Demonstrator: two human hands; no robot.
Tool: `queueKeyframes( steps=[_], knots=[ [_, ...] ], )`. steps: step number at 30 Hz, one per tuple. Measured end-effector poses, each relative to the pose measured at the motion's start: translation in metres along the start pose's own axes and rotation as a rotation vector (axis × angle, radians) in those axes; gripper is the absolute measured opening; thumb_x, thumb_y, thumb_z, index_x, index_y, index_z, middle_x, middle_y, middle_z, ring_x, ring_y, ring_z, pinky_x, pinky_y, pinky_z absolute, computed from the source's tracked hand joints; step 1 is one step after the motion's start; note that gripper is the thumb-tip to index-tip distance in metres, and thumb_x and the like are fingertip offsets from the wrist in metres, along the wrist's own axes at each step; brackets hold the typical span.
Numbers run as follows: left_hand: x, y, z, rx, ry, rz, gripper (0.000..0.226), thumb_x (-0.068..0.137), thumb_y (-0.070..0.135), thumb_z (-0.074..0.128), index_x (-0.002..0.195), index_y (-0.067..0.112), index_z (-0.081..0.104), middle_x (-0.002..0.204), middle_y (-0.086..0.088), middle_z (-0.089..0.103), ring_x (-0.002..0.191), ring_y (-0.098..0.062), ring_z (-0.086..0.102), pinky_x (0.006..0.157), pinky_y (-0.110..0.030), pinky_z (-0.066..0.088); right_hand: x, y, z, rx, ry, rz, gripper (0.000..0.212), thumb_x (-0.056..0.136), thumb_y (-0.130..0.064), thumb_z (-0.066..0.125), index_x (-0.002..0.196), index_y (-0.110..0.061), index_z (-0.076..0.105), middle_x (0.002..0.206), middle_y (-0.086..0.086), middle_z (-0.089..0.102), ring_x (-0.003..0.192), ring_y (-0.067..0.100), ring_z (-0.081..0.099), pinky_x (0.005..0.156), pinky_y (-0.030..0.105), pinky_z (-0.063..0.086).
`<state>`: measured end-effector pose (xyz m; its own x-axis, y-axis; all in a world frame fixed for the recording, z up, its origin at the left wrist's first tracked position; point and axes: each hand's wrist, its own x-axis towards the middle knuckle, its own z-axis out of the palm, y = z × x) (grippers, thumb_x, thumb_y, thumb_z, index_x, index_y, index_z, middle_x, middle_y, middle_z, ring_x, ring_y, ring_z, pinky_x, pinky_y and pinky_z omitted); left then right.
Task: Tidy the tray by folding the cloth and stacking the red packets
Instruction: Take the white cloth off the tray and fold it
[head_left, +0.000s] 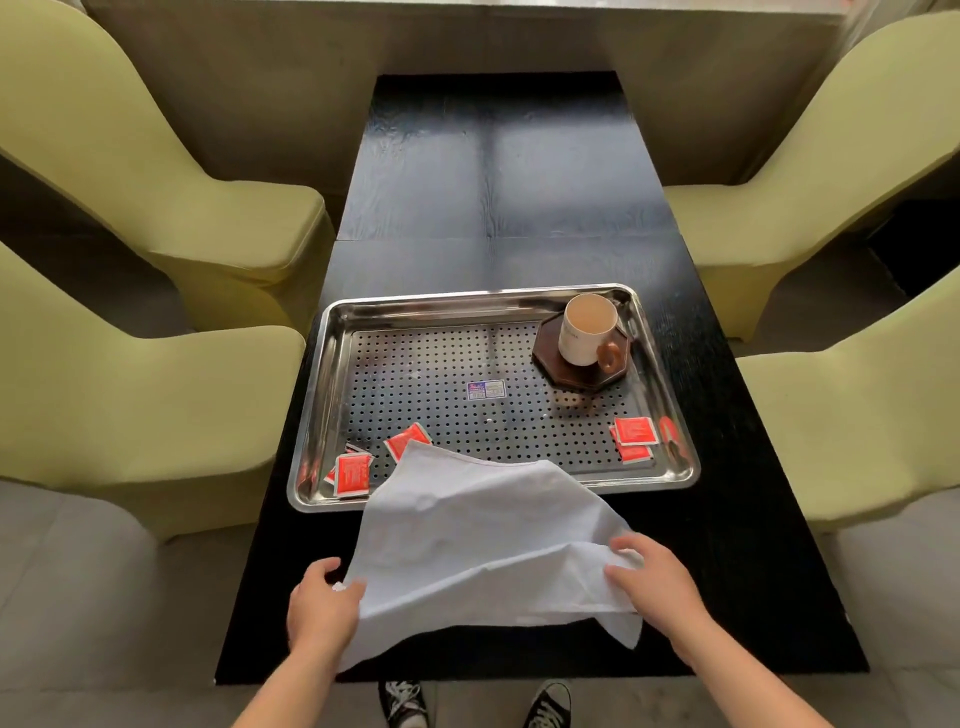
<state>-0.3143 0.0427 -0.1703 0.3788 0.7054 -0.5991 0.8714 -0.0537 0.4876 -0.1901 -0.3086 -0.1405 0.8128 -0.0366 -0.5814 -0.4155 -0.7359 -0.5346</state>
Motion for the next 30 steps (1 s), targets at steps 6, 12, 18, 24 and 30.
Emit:
queueKeyframes(
  steps=[6, 12, 18, 24, 30],
  knots=[
    [0.012, 0.005, -0.007, 0.086, -0.026, 0.08, 0.049, 0.09, 0.023, 0.064, 0.137, 0.018, 0.052, 0.136, -0.013, 0.05, 0.116, -0.032, 0.054, 0.096, -0.045, 0.046, -0.003, -0.007, -0.005, -0.353, 0.241, -0.063, 0.044, 0.089, -0.056, 0.056, 0.13, -0.04, 0.057, 0.131, -0.005, 0.049, 0.118, 0.019, 0.043, 0.078, 0.032, 0.04],
    [0.046, 0.029, -0.021, -0.488, -0.073, -0.109, 0.053, 0.095, 0.009, 0.057, 0.145, 0.005, 0.043, 0.136, -0.016, 0.057, 0.117, -0.031, 0.056, 0.098, -0.041, 0.044, 0.023, -0.043, -0.008, 0.387, 0.362, 0.201, 0.035, 0.094, -0.015, 0.056, 0.122, 0.006, 0.058, 0.121, 0.026, 0.064, 0.11, 0.041, 0.062, 0.097, 0.055, 0.05],
    [0.055, 0.058, -0.024, -0.943, -0.24, -0.342, 0.045, 0.102, 0.007, 0.04, 0.146, -0.004, 0.036, 0.146, -0.027, 0.044, 0.135, -0.039, 0.045, 0.114, -0.047, 0.034, 0.064, -0.056, -0.008, 1.049, 0.365, 0.458, 0.017, 0.097, 0.006, 0.047, 0.111, 0.009, 0.056, 0.127, 0.029, 0.059, 0.101, 0.035, 0.064, 0.087, 0.041, 0.055],
    [0.049, 0.073, -0.021, -1.15, -0.282, -0.436, 0.045, 0.101, 0.013, 0.04, 0.144, -0.001, 0.038, 0.144, -0.024, 0.047, 0.133, -0.038, 0.047, 0.106, -0.046, 0.04, 0.079, -0.057, -0.013, 1.158, 0.278, 0.509, 0.04, 0.1, 0.007, 0.04, 0.14, 0.015, 0.036, 0.146, 0.034, 0.04, 0.131, 0.048, 0.047, 0.106, 0.052, 0.045],
    [0.052, 0.081, -0.017, -1.234, -0.239, -0.471, 0.058, 0.096, 0.017, 0.044, 0.149, 0.0, 0.029, 0.148, -0.022, 0.041, 0.135, -0.038, 0.045, 0.114, -0.048, 0.036, 0.088, -0.058, -0.02, 1.178, 0.277, 0.567, 0.033, 0.097, 0.008, 0.049, 0.13, 0.013, 0.047, 0.137, 0.035, 0.048, 0.122, 0.05, 0.054, 0.095, 0.05, 0.051]
  ],
)
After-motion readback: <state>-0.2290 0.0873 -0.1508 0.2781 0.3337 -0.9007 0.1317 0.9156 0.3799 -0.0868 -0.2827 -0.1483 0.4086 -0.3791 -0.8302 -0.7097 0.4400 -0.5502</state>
